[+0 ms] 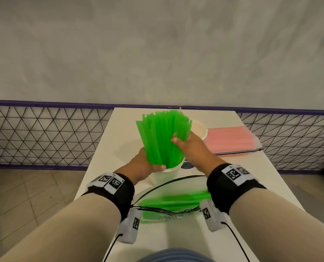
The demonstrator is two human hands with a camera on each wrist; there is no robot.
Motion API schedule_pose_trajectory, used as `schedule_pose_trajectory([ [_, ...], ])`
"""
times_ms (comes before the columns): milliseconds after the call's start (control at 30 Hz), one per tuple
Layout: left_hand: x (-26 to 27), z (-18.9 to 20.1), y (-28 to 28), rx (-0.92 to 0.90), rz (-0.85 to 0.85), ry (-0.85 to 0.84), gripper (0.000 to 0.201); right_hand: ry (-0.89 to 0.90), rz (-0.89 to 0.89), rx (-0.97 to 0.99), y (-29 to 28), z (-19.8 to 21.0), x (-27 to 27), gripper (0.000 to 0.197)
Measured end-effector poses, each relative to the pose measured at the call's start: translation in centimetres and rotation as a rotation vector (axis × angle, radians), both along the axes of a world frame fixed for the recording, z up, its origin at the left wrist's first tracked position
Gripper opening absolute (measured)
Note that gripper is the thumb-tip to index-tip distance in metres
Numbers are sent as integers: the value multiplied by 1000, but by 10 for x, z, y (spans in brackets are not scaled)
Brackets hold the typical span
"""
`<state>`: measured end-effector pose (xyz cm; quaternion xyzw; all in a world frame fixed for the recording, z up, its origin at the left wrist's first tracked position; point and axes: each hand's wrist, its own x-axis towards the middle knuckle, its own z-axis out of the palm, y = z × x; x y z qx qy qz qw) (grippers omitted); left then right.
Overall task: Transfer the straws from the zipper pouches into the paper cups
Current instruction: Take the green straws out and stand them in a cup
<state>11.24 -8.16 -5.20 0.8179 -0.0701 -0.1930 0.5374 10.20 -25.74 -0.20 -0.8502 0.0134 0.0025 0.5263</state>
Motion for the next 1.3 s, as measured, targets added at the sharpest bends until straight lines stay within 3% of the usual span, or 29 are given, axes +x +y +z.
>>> schedule_pose_trajectory([
  [133,0,-1,1,6,37,16,75,0,-63,-375,-6,-15,9,39],
  [300,4,-4,3,45,31,26,83,-38,-251,-258,-15,-16,28,49],
  [500,8,-9,5,90,40,16,92,65,-308,-173,-14,-20,27,54],
  [600,8,-14,16,113,45,21,116,-26,-383,-101,-11,-8,13,54],
  [667,3,-15,27,89,69,94,114,-167,-418,-54,-7,5,-3,47],
  [733,-2,-18,41,13,128,193,90,-272,-315,-19,-1,15,-25,32],
  [800,-9,-26,56,33,155,266,60,-237,-27,-41,3,19,-46,20],
  [867,-19,-37,69,198,71,275,43,-18,349,-144,7,17,-64,20],
  [967,-36,-51,77,449,-189,253,49,280,737,-486,14,-4,-73,22],
  [1067,-47,-59,75,553,-340,216,67,191,720,-828,21,-44,-68,35],
  [1200,-55,-65,59,754,-434,198,83,21,547,-812,22,-84,-63,36],
  [1300,-60,-81,50,737,-360,145,106,-71,547,-794,24,-98,-68,52],
])
